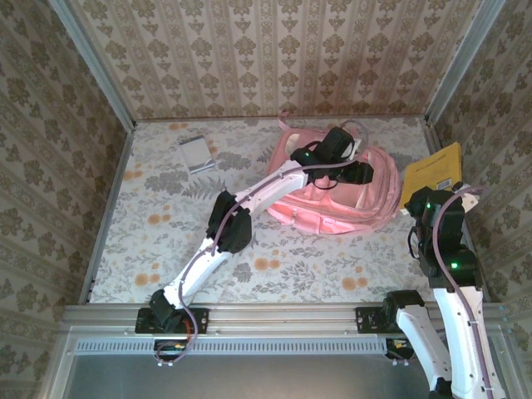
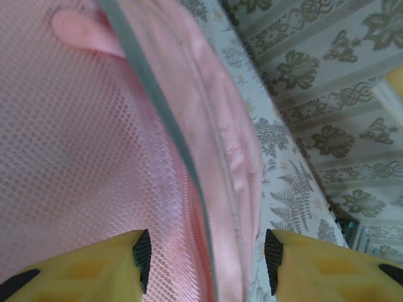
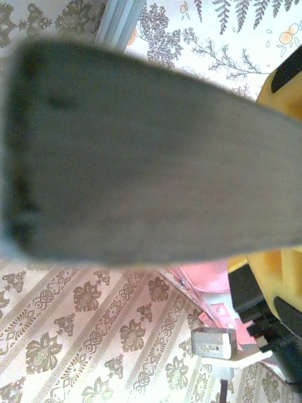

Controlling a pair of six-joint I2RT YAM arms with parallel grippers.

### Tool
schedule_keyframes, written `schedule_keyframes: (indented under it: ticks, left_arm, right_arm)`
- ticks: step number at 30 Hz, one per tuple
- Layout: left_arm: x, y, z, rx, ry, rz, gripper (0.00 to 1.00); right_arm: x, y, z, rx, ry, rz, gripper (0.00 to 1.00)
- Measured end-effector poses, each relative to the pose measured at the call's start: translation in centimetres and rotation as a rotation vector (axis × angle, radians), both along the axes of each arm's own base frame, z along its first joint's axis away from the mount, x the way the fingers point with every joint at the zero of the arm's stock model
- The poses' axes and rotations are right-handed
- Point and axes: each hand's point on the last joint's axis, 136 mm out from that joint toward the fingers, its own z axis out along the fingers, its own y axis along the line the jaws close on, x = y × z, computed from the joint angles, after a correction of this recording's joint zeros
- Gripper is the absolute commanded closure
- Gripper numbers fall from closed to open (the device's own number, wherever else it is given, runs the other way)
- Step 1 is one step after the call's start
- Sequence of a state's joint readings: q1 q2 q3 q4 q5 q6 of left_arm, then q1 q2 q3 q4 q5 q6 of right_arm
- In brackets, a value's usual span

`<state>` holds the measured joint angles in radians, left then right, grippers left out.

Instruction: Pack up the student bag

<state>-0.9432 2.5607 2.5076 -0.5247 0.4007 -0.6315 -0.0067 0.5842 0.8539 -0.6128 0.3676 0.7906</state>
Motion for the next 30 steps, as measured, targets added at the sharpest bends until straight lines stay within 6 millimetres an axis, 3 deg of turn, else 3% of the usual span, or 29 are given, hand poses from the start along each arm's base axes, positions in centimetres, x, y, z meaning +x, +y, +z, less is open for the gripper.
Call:
schedule_keyframes:
  ticks: [8, 16, 26, 30]
  left_arm:
    - [-0.5, -0.8, 0.1, -0.017, -0.004, -0.011, 0.59]
    - [-1.4, -2.0, 0.0, -0.04, -0.008, -0.026, 0.67]
    - [-0.9, -1.8, -3.0, 0.01, 0.021, 0.009, 0.7]
    - [-0.4, -1.5, -3.2, 0.031, 0.006, 0.037, 0.86]
  right_arm:
    - [-0.3, 0.0, 0.2, -0.021, -0.008, 0.012, 1.0]
    - [-0.1, 0.4, -1.2, -0.012, 0.023, 0.033, 1.0]
    - [0.0, 0.6, -1.3, 0.004, 0.021, 0.047, 1.0]
    - [0.0, 0.8, -1.3, 0.023, 0.015, 0.052, 1.0]
